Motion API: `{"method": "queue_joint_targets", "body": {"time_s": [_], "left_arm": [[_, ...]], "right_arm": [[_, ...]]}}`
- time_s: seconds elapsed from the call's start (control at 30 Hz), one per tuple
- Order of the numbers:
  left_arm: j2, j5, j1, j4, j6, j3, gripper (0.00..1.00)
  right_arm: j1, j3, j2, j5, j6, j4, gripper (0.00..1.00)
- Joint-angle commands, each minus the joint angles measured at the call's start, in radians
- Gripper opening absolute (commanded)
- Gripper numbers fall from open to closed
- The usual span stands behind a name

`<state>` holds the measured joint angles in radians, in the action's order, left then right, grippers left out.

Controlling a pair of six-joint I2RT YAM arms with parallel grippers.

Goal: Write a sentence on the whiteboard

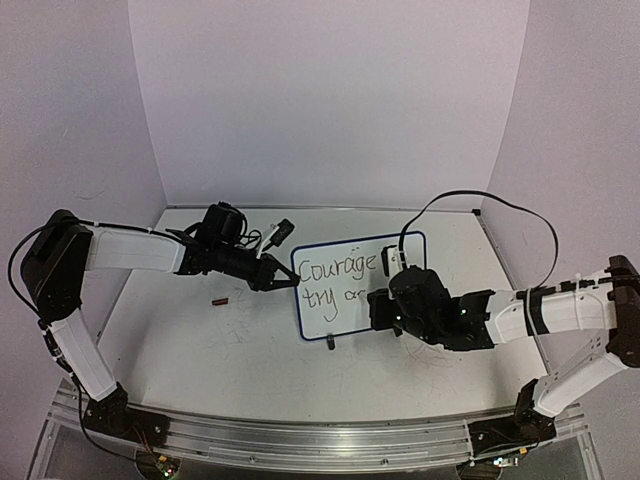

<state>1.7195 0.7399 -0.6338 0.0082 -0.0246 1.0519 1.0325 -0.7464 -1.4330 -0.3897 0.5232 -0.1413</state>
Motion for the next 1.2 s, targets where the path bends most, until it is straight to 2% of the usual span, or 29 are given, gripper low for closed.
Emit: {"method": "queue_joint_targets", "body": {"time_s": [0.0,0.6,1.17], "left_arm": [[-0.019,-0.025,-0.007,-0.062,0.052,-0.015,0.00],[-0.015,-0.022,-0.009,-0.062,0.052,-0.015,0.00],[-0.018,-0.022,-0.009,-0.063,0.052,-0.014,0.00]], "right_arm": [[-0.005,-0.010,-0.003,-0.010,0.026,0.018,0.00],[-0.006,0.014,0.027,-0.032,0.040,0.049,0.00],[-0.024,-0.046,0.044,-0.090,-0.013,0.020,0.00]]}}
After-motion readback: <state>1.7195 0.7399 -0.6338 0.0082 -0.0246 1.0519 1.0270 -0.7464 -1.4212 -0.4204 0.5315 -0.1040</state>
